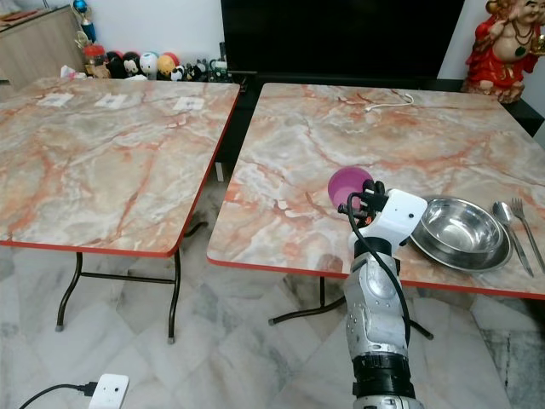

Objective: Setting the table

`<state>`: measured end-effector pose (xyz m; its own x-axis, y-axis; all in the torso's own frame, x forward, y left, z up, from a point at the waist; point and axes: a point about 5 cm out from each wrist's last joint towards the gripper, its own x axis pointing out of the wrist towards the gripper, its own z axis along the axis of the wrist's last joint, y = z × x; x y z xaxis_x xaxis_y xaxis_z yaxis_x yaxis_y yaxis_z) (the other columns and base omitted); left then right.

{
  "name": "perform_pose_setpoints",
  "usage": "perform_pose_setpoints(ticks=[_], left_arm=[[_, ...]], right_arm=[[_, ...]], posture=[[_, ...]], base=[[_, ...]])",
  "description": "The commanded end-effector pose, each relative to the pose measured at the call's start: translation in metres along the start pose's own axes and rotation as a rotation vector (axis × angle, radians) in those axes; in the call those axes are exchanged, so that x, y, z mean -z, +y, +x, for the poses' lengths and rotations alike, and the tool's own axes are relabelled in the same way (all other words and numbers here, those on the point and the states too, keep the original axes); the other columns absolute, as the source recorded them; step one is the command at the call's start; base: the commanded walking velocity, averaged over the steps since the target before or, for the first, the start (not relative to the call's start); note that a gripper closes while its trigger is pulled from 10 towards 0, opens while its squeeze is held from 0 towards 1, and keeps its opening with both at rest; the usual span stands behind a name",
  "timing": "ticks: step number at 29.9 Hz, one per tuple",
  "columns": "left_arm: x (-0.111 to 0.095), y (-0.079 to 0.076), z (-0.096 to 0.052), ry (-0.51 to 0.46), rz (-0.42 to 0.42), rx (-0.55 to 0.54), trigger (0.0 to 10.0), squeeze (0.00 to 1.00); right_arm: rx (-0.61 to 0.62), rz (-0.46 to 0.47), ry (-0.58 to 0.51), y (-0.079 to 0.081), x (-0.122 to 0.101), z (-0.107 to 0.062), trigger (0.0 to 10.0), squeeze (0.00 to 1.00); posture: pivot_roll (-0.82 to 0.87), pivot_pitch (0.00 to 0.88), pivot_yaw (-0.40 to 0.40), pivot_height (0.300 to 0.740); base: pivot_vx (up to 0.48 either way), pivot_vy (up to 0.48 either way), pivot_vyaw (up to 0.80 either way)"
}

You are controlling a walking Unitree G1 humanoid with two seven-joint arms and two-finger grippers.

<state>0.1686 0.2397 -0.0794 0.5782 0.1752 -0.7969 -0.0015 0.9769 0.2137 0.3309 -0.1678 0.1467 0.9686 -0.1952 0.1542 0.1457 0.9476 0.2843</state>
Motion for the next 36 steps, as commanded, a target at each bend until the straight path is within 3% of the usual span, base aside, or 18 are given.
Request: perform_pose_setpoints(ticks=[1, 7, 16, 27, 36], left_arm=[[0.0028, 0.0028, -0.0004, 0.019, -0.004, -0.003, 10.0, 0.0], [0.0029, 0.003, -0.0004, 0.019, -0.002, -0.005, 10.0, 0.0], [0.0025, 0.0034, -0.0004, 0.018, -0.003, -0.009, 10.0, 0.0], [0.0027, 0.0039, -0.0004, 0.019, 0.001, -0.014, 10.0, 0.0], [0.0023, 0.0037, -0.0003, 0.019, 0.003, -0.012, 10.0, 0.0]], right_arm=[[-0.001, 0.012, -0.012, 0.003, -0.0047, 0.003, 10.0, 0.0], [-0.001, 0.016, -0.003, 0.004, -0.0034, 0.003, 10.0, 0.0], [-0.006, 0.009, -0.004, 0.0062, -0.0022, 0.0024, 10.0, 0.0], [0.021, -0.003, -0.003, 0.0039, -0.0032, 0.0033, 10.0, 0.0], [0.134, -0.028, 0.038, -0.0001, -0.009, 0.0096, 10.0, 0.0]], posture=[[0.02, 0.014, -0.011, 0.74], [0.02, 0.016, -0.012, 0.74], [0.02, 0.017, -0.01, 0.74], [0.02, 0.016, -0.01, 0.74], [0.02, 0.017, -0.011, 0.74]], base=[[0.341, 0.0, 0.0], [0.34, 0.0, -0.58], [0.337, 0.0, 0.0], [0.0, 0.0, 0.0], [0.0, 0.0, 0.0]])
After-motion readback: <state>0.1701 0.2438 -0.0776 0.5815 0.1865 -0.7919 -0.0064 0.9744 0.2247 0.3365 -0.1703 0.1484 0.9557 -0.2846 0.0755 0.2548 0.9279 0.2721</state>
